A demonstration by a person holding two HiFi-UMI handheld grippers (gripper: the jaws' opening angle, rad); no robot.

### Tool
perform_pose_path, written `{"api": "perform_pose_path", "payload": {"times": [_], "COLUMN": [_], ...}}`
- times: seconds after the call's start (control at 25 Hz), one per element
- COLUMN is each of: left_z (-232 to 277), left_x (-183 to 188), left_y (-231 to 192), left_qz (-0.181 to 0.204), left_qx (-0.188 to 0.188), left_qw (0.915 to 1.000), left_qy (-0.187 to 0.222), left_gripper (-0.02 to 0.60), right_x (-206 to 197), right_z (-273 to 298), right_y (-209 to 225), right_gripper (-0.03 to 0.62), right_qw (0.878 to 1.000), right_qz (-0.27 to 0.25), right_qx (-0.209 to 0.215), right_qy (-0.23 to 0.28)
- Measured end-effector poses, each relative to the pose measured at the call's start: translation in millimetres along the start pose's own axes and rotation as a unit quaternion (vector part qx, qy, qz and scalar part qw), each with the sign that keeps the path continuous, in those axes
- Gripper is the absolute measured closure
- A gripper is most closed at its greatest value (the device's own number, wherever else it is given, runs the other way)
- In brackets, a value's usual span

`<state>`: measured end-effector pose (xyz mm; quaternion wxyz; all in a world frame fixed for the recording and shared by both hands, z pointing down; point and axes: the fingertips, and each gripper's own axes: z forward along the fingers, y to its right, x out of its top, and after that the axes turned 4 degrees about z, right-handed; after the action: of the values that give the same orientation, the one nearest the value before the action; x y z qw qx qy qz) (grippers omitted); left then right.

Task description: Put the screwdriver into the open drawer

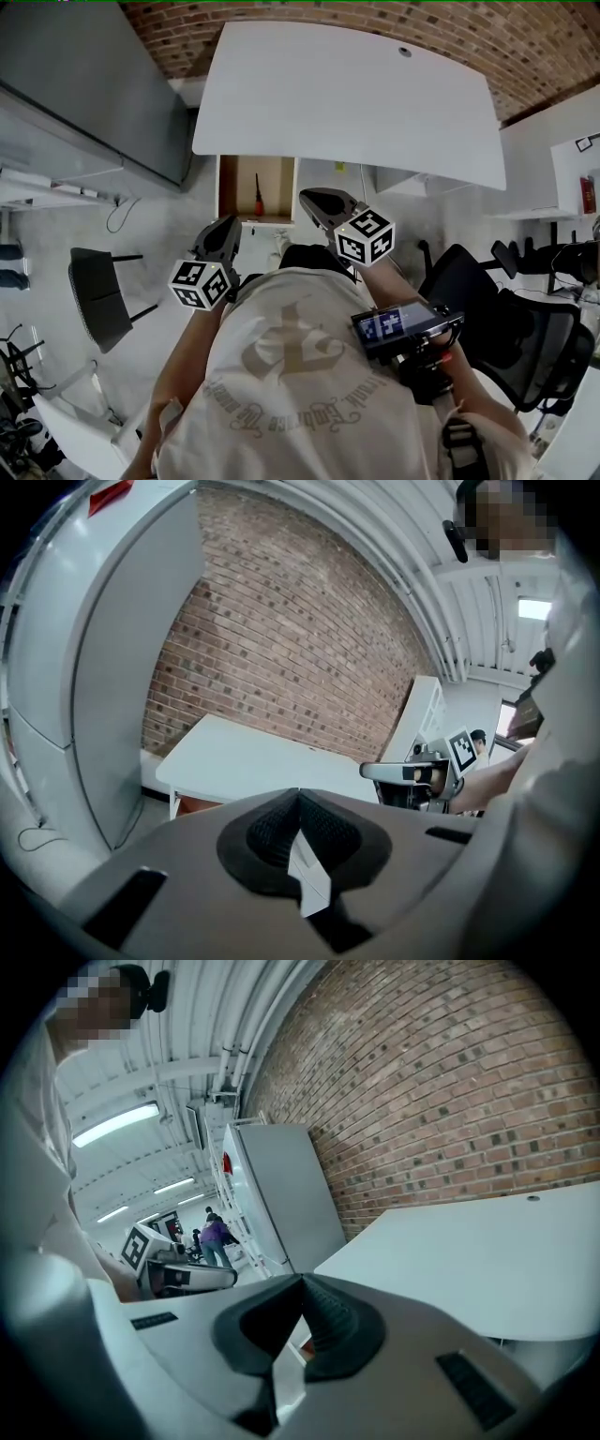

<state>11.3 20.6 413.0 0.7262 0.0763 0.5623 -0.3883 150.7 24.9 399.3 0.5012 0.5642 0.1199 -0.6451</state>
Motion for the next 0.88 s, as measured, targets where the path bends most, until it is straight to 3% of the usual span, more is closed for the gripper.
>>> {"api": "perform_pose_path", "payload": {"times": [0.32,0.88], "left_z": [3.1,-10.1], "left_x": [-4.7,-9.0], "left_y": [18.9,17.4], "left_qz": [0.013,0.01], "left_qx": [-0.014,-0.001], "left_qw": [0.9998,0.9999], "left_qy": [-0.005,0.007], "left_gripper": [0.561,0.561], "right_x": [-6.1,-17.0], "right_z": [-5.8,-5.2], "right_y": [-9.1,-21.2], "right_gripper": [0.572,0.571], "right_qw": [1.0,1.0], "right_qz": [0.02,-0.002], "right_qx": [0.009,0.016], "right_qy": [0.014,0.003]}}
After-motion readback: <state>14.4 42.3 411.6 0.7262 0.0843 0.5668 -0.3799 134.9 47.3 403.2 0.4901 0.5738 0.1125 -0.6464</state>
